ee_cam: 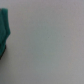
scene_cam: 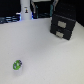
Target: Open the kcup holder, insert the kcup into the holder, and close the kcup holder
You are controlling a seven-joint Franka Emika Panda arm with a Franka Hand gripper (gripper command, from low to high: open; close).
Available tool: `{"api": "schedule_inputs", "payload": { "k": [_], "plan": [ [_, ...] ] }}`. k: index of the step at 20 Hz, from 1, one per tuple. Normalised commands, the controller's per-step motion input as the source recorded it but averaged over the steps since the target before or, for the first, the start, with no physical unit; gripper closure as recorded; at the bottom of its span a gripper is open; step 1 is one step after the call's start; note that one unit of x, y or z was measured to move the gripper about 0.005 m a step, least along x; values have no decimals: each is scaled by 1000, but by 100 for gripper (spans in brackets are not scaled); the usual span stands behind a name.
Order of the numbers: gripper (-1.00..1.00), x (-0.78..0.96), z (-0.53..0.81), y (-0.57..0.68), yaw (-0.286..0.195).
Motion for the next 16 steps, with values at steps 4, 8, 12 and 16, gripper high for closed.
{"api": "schedule_inputs", "payload": {
  "k": [4,8,12,16],
  "plan": [
    [-100,-223,119,484,-156],
    [-100,-268,62,506,-194],
    [-100,-293,6,540,-224],
    [-100,-297,-19,548,-226]
  ]
}}
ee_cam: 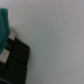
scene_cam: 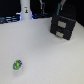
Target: Open the kcup holder, insert the kcup into the holder, and close the kcup holder
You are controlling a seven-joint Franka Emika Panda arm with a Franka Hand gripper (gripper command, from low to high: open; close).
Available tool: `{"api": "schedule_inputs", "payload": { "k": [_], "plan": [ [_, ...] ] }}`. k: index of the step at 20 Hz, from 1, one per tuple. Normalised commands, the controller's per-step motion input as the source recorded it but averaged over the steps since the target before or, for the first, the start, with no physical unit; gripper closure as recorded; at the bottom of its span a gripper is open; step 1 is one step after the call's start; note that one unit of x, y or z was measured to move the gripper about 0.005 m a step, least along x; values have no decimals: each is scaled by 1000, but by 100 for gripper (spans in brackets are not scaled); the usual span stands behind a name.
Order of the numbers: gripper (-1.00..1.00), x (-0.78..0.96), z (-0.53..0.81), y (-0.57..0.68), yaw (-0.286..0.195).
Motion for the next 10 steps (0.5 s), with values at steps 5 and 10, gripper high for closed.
{"api": "schedule_inputs", "payload": {
  "k": [5,10],
  "plan": [
    [-100,-326,-92,541,-209],
    [-100,-350,-108,620,-177]
  ]
}}
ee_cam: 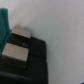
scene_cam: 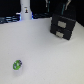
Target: Open the kcup holder, insert the kcup into the holder, and close the kcup holder
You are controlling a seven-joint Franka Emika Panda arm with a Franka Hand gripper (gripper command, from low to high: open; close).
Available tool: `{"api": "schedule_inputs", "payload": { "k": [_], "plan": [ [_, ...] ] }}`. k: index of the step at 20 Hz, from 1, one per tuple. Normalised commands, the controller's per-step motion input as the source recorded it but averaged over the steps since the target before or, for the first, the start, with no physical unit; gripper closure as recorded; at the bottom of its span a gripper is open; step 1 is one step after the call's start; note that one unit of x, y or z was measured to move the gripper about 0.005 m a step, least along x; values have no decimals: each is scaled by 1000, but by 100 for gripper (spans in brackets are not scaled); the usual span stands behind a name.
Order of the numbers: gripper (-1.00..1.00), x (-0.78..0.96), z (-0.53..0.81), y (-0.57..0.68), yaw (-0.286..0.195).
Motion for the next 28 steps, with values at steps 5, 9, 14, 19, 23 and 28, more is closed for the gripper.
{"api": "schedule_inputs", "payload": {
  "k": [5,9,14,19,23,28],
  "plan": [
    [-100,-353,-135,691,-149],
    [-100,-314,-200,664,-134],
    [-100,-221,-288,585,-127],
    [-100,-131,-372,412,-89],
    [-100,-101,-402,303,-81],
    [-100,-115,-436,224,-59]
  ]
}}
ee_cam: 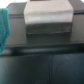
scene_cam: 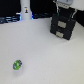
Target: Open the kcup holder, insert the kcup into the holder, and close the kcup holder
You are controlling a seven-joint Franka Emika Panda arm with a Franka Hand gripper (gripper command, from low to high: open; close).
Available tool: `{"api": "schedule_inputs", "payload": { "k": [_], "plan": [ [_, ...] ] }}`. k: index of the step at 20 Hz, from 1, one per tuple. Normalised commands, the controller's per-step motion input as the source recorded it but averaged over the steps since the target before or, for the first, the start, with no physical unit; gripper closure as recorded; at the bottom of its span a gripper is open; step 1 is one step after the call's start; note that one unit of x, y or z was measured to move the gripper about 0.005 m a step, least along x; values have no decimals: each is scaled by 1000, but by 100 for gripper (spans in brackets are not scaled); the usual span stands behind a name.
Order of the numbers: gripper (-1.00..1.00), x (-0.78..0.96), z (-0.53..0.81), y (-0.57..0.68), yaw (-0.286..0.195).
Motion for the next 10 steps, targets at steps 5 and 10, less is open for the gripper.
{"api": "schedule_inputs", "payload": {
  "k": [5,10],
  "plan": [
    [-100,-230,-471,120,-29],
    [-100,-301,-420,77,-34]
  ]
}}
